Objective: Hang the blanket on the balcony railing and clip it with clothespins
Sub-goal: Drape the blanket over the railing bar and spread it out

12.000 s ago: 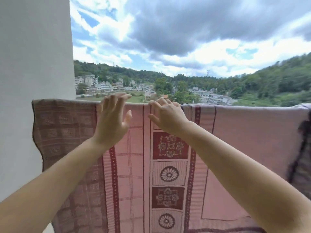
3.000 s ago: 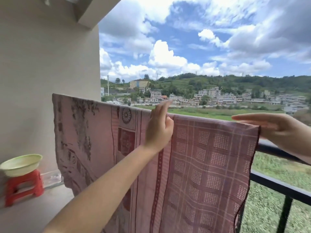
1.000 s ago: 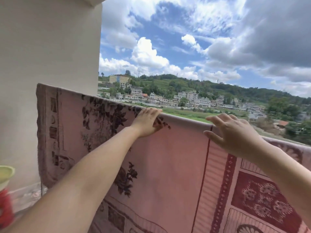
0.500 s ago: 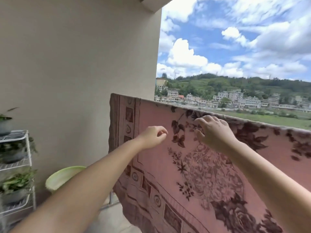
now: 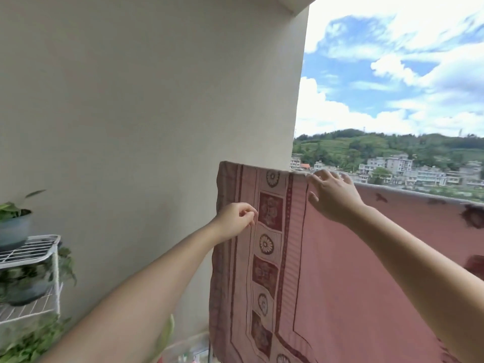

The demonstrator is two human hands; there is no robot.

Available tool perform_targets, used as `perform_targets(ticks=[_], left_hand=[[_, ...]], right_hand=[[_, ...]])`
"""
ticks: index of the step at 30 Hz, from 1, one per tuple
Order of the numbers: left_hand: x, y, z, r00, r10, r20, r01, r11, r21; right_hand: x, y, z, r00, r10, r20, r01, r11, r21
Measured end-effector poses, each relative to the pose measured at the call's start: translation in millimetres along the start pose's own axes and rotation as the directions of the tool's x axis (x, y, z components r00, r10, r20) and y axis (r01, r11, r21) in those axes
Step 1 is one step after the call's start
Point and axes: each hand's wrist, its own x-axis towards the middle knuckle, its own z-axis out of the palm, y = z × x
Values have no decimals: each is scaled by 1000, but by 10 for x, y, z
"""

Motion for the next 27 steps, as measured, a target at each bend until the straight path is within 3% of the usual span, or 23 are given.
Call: perform_targets(ticks=[5,12,16,18,22,25,27], left_hand=[[1169,-810,-547,1000,-16,10,16,1000,-25],[2853,-1981,-786,985,-128,-115,89,952,-294],[3960,-2627,-757,951,-259,-169,167,891,-423],[4471,-2916,-747,946,-299,-126,204,850,-486],[5087,-3183,-698,982,-175,74,168,619,-767],[5335,-3302,-670,993,-87,75,106,439,-892],[5409,-3302,-692,994,-46,96,107,405,-908]], right_hand=[[1295,-296,488,999,24,41,-24,1000,-11],[2442,-686,1257,974,113,195,-71,975,-211],[2803,-817,1648,967,224,122,-187,948,-258],[2987,-930,1791,970,233,67,-206,939,-275],[3344,-1180,2038,965,261,34,-242,929,-279],[3492,-1277,2144,963,270,6,-255,916,-309],[3551,-1309,2170,955,297,12,-278,905,-322]])
